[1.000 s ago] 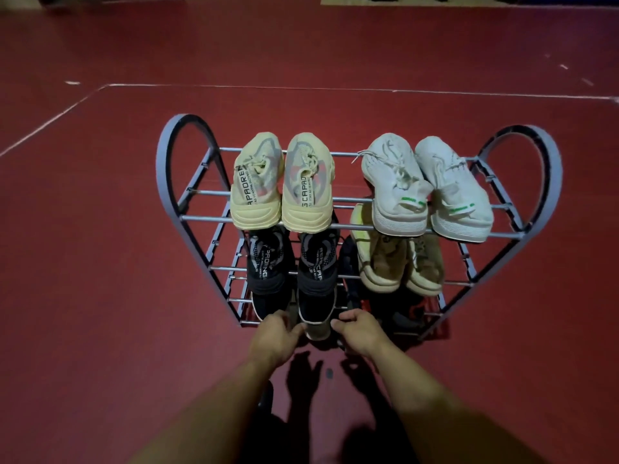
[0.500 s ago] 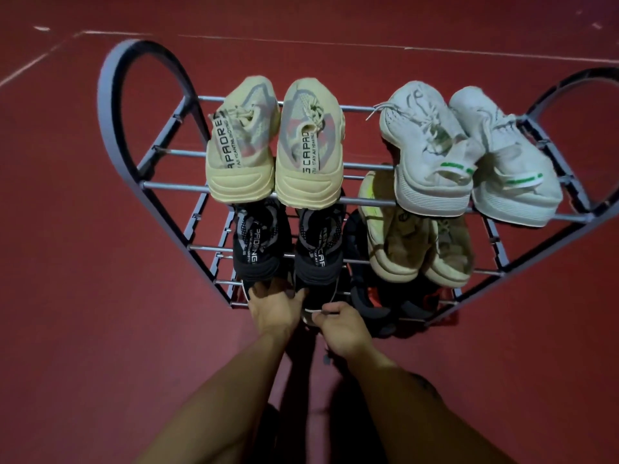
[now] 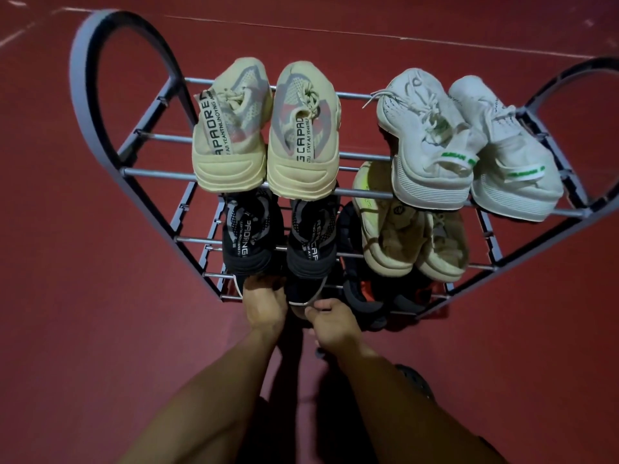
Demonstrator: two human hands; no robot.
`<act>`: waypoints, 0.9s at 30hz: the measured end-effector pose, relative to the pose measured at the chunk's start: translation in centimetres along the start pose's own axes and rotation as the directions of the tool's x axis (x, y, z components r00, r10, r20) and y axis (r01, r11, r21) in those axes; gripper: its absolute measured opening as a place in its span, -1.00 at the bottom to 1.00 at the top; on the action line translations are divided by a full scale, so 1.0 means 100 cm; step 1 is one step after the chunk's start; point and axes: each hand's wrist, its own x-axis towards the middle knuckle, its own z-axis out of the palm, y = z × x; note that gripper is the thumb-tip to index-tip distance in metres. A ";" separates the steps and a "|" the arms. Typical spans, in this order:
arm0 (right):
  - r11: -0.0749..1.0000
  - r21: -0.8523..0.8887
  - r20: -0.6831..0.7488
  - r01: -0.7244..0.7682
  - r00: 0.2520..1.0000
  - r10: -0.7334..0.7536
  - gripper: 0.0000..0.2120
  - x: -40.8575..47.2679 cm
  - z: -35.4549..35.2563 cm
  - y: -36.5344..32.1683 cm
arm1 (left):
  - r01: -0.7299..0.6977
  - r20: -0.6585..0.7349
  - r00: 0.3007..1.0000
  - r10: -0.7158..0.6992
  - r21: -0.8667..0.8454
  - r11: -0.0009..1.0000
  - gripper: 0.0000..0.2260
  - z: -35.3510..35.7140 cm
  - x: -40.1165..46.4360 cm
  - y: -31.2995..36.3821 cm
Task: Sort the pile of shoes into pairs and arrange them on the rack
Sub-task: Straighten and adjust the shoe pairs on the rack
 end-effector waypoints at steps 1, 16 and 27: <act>1.000 0.006 0.006 -0.003 1.000 0.003 -0.90 -0.001 -0.001 -0.001 | 0.002 0.020 1.000 -0.002 -0.004 1.000 -0.90 -0.001 -0.001 -0.001; 0.943 -0.283 0.256 0.177 0.961 -0.104 -0.79 -0.031 -0.040 -0.036 | -0.196 0.190 0.969 0.160 0.191 0.962 -0.88 -0.105 -0.039 0.001; 0.884 -0.377 0.328 0.276 0.932 -0.152 -0.75 -0.070 -0.074 -0.042 | -0.316 0.358 0.910 0.208 0.276 0.908 -0.88 -0.186 -0.072 0.017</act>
